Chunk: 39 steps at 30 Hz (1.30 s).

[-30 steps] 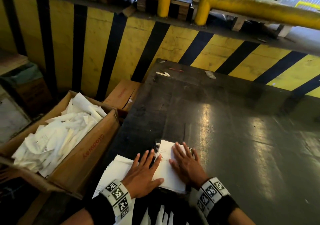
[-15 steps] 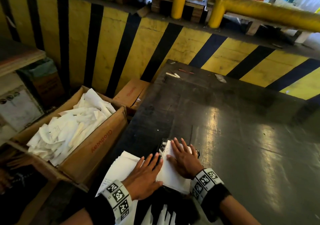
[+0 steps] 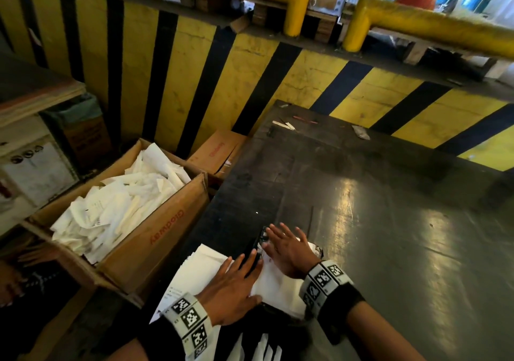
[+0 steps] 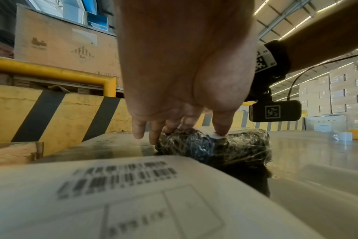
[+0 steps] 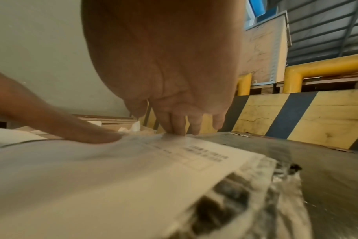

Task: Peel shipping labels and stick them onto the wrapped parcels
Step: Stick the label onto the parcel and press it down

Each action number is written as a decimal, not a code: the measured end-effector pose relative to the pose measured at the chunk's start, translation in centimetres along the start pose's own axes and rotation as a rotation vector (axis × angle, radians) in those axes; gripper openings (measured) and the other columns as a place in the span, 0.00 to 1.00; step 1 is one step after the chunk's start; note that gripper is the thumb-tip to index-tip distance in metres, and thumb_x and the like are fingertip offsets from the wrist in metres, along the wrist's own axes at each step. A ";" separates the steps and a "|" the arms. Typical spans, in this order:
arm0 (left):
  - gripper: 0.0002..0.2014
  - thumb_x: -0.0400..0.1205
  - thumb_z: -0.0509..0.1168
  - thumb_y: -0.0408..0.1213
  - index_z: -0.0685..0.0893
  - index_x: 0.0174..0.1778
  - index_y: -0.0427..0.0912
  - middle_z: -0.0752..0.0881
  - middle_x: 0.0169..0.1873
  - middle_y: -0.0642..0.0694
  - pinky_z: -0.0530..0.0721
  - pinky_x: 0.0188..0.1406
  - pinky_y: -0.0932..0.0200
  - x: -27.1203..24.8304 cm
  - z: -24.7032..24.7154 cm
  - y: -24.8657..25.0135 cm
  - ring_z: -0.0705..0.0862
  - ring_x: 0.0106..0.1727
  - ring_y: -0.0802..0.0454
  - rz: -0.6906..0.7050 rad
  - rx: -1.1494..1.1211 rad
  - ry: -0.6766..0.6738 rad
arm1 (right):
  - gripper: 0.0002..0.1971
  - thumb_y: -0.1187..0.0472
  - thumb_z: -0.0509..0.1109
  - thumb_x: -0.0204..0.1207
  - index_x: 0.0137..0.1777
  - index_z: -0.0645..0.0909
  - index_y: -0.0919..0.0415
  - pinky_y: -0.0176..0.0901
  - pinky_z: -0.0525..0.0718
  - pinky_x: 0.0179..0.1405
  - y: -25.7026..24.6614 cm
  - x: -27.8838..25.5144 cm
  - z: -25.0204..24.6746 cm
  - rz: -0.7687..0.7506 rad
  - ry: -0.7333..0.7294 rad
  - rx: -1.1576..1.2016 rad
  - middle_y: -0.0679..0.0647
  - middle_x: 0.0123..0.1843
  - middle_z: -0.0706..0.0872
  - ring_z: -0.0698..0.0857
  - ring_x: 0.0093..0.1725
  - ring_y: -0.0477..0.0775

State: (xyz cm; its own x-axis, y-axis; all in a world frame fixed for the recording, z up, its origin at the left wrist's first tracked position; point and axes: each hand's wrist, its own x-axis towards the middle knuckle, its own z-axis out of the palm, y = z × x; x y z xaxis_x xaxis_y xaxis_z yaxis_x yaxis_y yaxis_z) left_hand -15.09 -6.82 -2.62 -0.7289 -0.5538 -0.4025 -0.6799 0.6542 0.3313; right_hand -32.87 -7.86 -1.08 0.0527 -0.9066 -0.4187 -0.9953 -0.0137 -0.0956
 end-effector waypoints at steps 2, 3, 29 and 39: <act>0.35 0.85 0.50 0.54 0.38 0.82 0.47 0.37 0.83 0.46 0.39 0.80 0.50 -0.1 -0.1 0.1 0.40 0.83 0.47 -0.002 0.002 0.008 | 0.30 0.43 0.38 0.84 0.83 0.47 0.56 0.58 0.40 0.80 -0.2 -0.3 0.0 0.007 0.018 -0.023 0.50 0.85 0.47 0.42 0.84 0.52; 0.35 0.85 0.50 0.54 0.39 0.82 0.47 0.37 0.83 0.46 0.39 0.80 0.50 -0.1 -0.1 0.1 0.40 0.83 0.47 -0.003 0.011 0.014 | 0.35 0.39 0.32 0.80 0.83 0.48 0.57 0.58 0.41 0.80 -0.1 -0.7 0.5 -0.005 0.052 -0.028 0.50 0.85 0.46 0.43 0.84 0.52; 0.36 0.85 0.48 0.57 0.37 0.82 0.46 0.35 0.82 0.43 0.48 0.81 0.47 0.4 0.6 -0.5 0.49 0.83 0.41 0.002 0.068 -0.008 | 0.33 0.38 0.34 0.82 0.75 0.69 0.52 0.53 0.44 0.75 -0.7 -12.6 9.7 0.367 0.214 0.055 0.44 0.77 0.66 0.69 0.77 0.57; 0.37 0.84 0.48 0.58 0.37 0.82 0.47 0.36 0.82 0.43 0.52 0.81 0.46 0.9 0.9 -0.5 0.52 0.83 0.40 -0.010 0.098 0.017 | 0.30 0.39 0.38 0.83 0.74 0.69 0.52 0.53 0.43 0.76 -5.5 -12.5 10.8 0.295 0.196 0.085 0.49 0.75 0.75 0.73 0.75 0.56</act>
State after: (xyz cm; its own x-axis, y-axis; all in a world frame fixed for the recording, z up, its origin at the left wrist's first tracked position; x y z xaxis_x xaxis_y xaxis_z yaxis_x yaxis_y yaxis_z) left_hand -15.34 -7.18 -3.94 -0.7240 -0.5688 -0.3902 -0.6767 0.6955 0.2416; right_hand -27.16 8.08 -5.06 -0.2609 -0.9298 -0.2596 -0.9545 0.2887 -0.0748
